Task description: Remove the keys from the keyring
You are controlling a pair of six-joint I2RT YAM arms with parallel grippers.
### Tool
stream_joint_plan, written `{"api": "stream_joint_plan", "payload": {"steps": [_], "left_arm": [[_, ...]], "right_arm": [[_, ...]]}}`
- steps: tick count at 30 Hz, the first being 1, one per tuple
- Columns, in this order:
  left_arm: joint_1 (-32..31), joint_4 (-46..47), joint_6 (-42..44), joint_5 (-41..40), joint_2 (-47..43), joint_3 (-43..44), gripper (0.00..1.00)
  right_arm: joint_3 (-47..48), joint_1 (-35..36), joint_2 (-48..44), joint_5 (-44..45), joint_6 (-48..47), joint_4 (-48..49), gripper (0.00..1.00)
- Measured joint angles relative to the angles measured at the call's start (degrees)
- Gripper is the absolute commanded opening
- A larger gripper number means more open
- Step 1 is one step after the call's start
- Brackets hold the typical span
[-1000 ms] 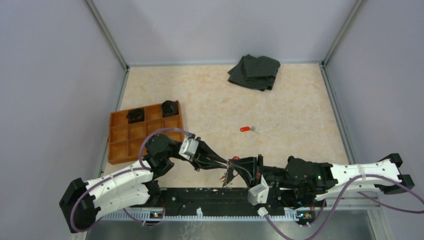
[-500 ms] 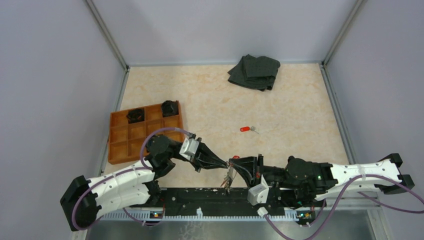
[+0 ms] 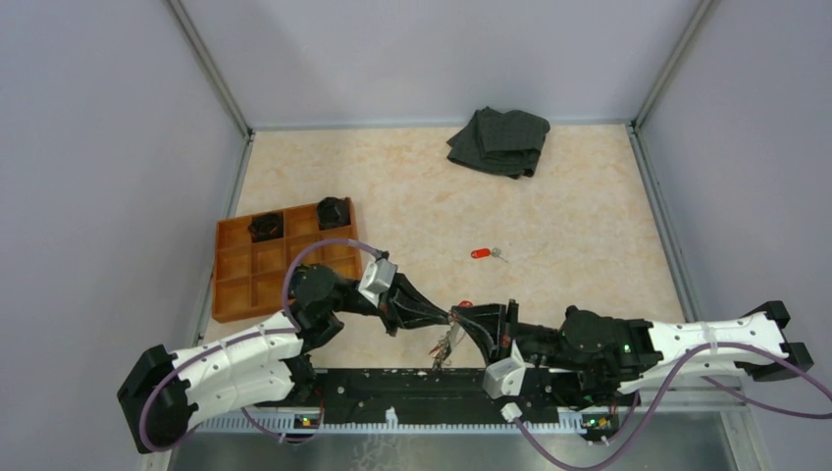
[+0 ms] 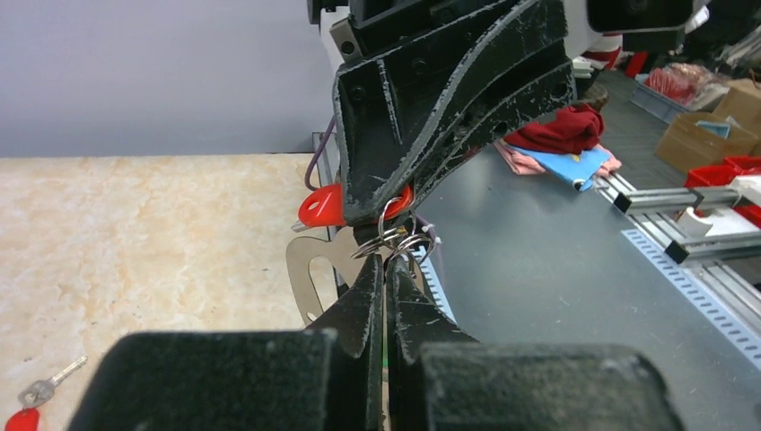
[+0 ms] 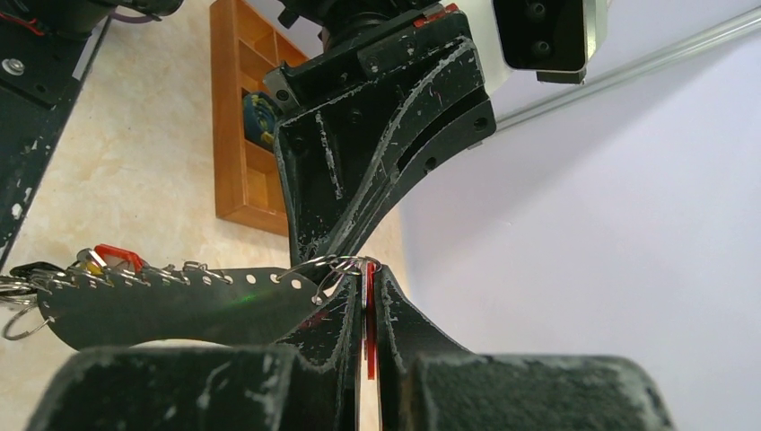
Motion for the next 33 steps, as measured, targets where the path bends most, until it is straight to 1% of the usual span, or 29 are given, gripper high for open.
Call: {"api": "stream_joint_plan", "payload": {"steps": [4, 9, 14, 17, 20, 26, 29, 33], "left_arm": [[0.2, -0.2, -3.4, -1.7, 0.1, 0.0, 0.00], [1.7, 1.4, -9.7, -1.7, 1.8, -0.1, 0.00], [5.4, 6.3, -17.4, -0.3, 4.0, -1.2, 0.00], [8.7, 9.1, -22.4, -0.3, 5.7, -2.4, 0.00], [10.3, 10.1, -25.8, -0.3, 7.2, -3.0, 0.00], [10.5, 10.8, -27.9, -0.2, 7.4, -3.2, 0.00], [10.6, 8.5, -27.2, -1.4, 6.3, -3.1, 0.00], [11.1, 3.3, -25.4, -4.3, 4.0, -3.1, 0.00]], "right_arm": [[0.0, 0.0, 0.0, 0.9, -0.3, 0.0, 0.00], [0.0, 0.0, 0.0, 2.0, -0.4, -0.3, 0.00], [0.0, 0.0, 0.0, 2.6, -0.4, -1.1, 0.00], [0.0, 0.1, -0.1, 2.0, -0.5, -0.2, 0.00], [0.0, 0.1, 0.0, 2.0, -0.5, 0.0, 0.00], [0.0, 0.2, 0.7, 2.9, -0.7, 0.2, 0.00], [-0.1, 0.2, 1.9, 6.2, 1.1, 1.1, 0.00], [0.0, 0.2, 5.7, 13.3, 7.2, 2.6, 0.00]]}}
